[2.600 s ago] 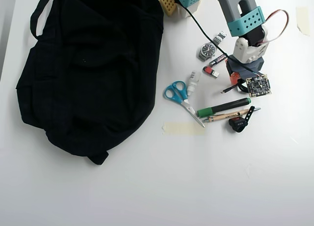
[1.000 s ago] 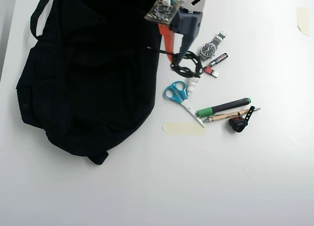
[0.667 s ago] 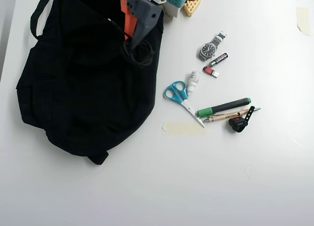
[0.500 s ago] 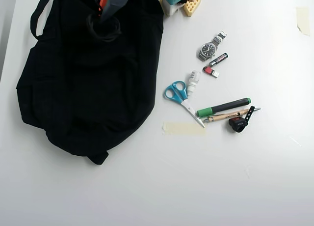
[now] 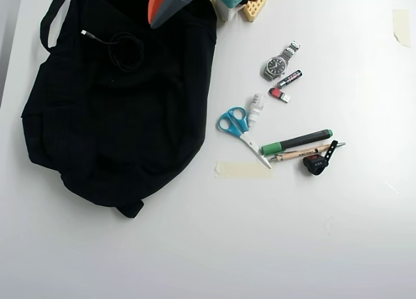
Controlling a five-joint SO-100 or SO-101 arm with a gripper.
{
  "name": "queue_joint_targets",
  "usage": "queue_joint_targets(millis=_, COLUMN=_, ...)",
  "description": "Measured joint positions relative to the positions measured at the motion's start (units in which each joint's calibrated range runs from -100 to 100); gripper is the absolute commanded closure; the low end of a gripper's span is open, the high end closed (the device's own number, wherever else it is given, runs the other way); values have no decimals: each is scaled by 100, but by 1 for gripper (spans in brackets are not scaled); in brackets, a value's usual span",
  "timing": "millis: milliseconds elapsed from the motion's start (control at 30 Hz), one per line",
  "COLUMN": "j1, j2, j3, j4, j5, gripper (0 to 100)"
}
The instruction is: Put the usbc cable into the black bag
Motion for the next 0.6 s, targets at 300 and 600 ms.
queue_joint_targets(millis=300, j1=-4550, j2=-3111, j3=3251, j4=-290, j5=-5, gripper=98)
queue_joint_targets(millis=600, j1=-4727, j2=-3119, j3=4608, j4=-452, j5=-5, gripper=98)
